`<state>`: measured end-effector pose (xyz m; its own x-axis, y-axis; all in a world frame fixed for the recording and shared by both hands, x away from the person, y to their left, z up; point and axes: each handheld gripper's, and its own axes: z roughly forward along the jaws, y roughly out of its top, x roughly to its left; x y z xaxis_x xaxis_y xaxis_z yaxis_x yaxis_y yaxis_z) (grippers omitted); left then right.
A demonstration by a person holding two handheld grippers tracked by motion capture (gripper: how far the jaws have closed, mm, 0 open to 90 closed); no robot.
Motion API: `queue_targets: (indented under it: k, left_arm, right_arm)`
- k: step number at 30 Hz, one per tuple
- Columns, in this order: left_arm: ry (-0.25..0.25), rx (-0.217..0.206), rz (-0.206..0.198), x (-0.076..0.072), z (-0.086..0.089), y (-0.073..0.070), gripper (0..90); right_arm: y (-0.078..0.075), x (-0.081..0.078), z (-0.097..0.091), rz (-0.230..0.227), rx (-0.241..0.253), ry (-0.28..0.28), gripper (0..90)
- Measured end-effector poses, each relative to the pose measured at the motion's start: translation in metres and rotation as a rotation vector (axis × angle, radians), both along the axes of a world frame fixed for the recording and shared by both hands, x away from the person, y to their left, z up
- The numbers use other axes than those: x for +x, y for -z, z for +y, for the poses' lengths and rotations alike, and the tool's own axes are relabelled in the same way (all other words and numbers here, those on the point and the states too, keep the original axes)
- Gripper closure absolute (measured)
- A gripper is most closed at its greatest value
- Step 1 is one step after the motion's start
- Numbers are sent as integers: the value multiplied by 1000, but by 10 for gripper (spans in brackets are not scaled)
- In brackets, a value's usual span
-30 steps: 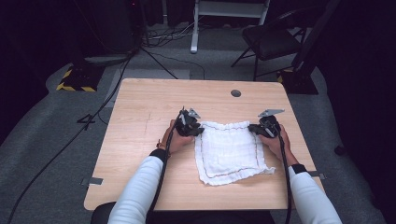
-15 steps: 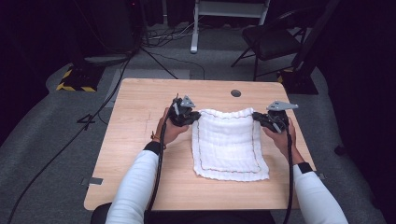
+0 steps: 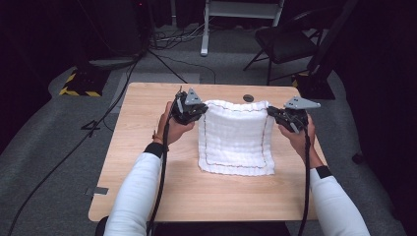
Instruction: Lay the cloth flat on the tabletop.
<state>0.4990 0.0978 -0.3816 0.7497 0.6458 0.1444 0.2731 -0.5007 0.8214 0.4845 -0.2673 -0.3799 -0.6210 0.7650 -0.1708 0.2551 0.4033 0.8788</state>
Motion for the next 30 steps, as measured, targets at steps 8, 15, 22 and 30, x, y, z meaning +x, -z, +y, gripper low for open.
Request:
queue_targets:
  k: [8, 15, 22, 30]
  left_arm:
    - [-112, 20, 96, 20, -12, 39, 446]
    - [10, 67, 226, -6, -14, 78, 305]
    - [86, 136, 267, -39, -18, 96, 305]
    - [106, 182, 298, -68, -15, 105, 393]
  right_arm:
    - [23, 33, 7, 56, -38, 125, 606]
    - [60, 19, -2, 183, -96, 63, 443]
    - [90, -15, -10, 260, -190, -17, 386]
    - [97, -50, -19, 301, -202, -71, 364]
